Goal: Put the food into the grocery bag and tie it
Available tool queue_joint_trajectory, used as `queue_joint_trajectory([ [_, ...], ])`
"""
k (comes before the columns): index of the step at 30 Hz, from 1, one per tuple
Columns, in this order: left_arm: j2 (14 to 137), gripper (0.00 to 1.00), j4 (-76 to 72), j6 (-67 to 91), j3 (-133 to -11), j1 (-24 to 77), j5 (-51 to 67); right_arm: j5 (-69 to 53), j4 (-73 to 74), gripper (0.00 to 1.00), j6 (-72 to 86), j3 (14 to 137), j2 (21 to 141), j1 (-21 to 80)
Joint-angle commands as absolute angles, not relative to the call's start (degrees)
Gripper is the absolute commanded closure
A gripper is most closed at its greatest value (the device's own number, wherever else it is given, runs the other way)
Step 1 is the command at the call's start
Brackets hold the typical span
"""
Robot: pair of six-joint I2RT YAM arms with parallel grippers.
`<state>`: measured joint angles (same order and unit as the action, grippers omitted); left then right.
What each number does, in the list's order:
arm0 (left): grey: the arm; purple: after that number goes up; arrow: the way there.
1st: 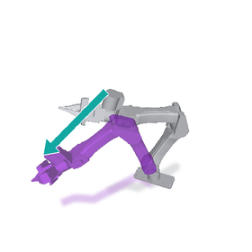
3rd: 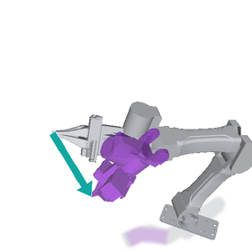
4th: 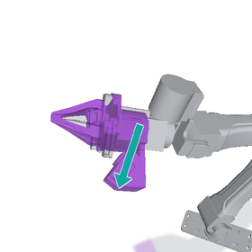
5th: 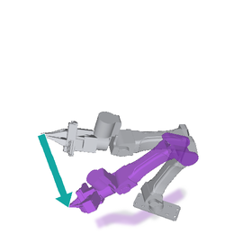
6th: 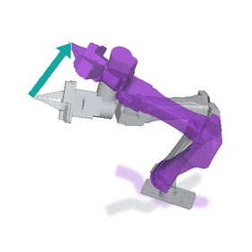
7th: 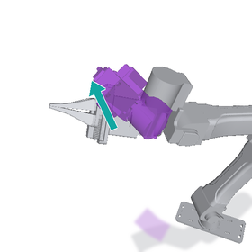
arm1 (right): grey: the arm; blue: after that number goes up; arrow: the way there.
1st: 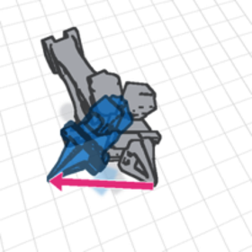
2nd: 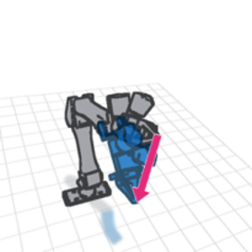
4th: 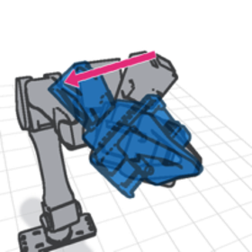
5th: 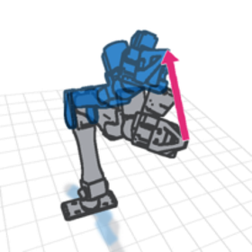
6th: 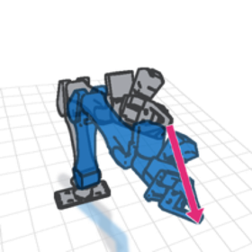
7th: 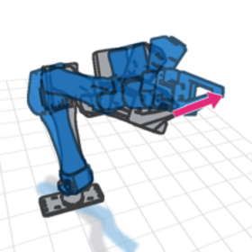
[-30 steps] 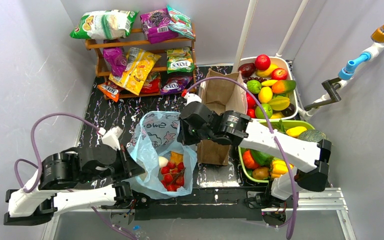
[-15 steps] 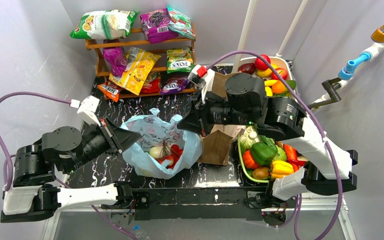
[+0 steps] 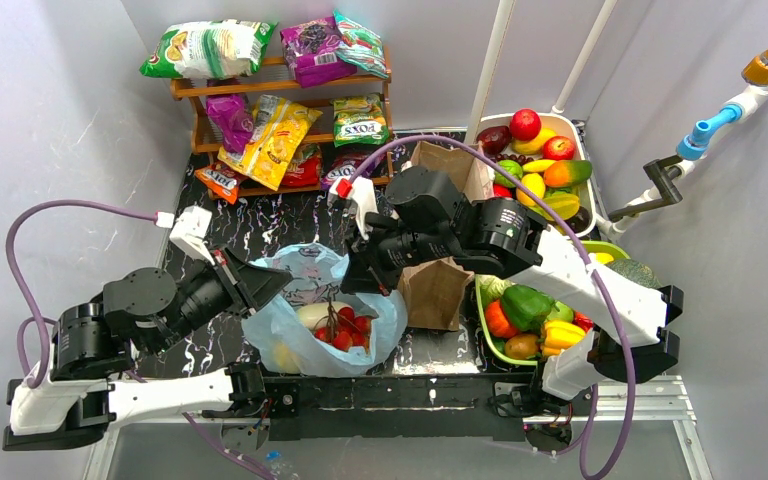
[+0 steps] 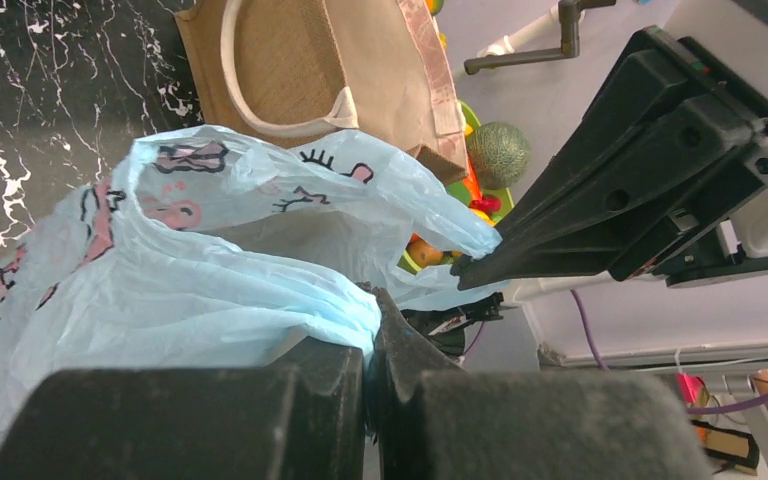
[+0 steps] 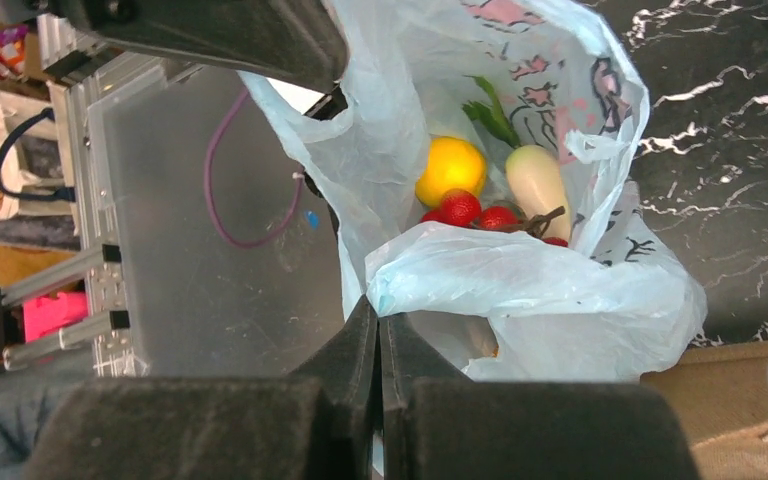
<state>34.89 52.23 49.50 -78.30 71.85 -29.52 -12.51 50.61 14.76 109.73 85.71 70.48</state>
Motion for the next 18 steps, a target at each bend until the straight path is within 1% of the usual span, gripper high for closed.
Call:
queue_joint_trajectory([
  [1,33.2,0.96,52.0,49.4,-76.9,72.1,-27.4,-19.3,47.6,0.99,11.2,109.7,85.1,70.1],
  [2,32.9,0.91,52.9,49.7,-76.7,72.1,-27.3,-20.5,47.5,0.99,10.8,109.8,85.3,70.1],
  [3,32.4,0.85,53.8,50.2,-76.8,72.0,-27.1,-21.5,47.4,0.99,10.5,109.8,85.6,70.1],
  [4,31.8,0.72,54.5,50.6,-76.7,72.1,-26.9,-22.5,47.2,0.99,10.2,109.8,85.8,70.1],
  [6,30.6,0.33,55.5,50.8,-76.3,72.0,-26.4,-24.9,46.5,0.99,9.5,109.8,86.2,70.0],
  [7,30.0,0.18,56.0,51.1,-76.1,72.1,-26.2,-26.3,46.2,0.99,9.4,109.8,86.6,69.9],
  [8,29.3,0.11,56.9,51.5,-76.0,72.1,-26.2,-27.7,45.9,0.99,9.2,110.0,86.9,69.8],
  [10,28.4,0.05,59.3,51.9,-76.5,72.1,-26.2,-30.2,45.9,0.99,9.0,110.9,88.0,69.6],
  [12,27.8,0.05,62.4,52.4,-78.0,72.1,-26.2,-32.1,46.5,0.99,9.0,112.0,89.2,69.4],
  [15,26.8,0.14,65.9,52.4,-79.7,72.0,-24.9,-32.3,48.3,0.99,9.1,113.2,90.7,69.1],
  [18,26.4,0.21,65.4,50.1,-79.6,72.0,-20.8,-32.2,48.1,0.99,9.6,111.7,90.7,68.4],
])
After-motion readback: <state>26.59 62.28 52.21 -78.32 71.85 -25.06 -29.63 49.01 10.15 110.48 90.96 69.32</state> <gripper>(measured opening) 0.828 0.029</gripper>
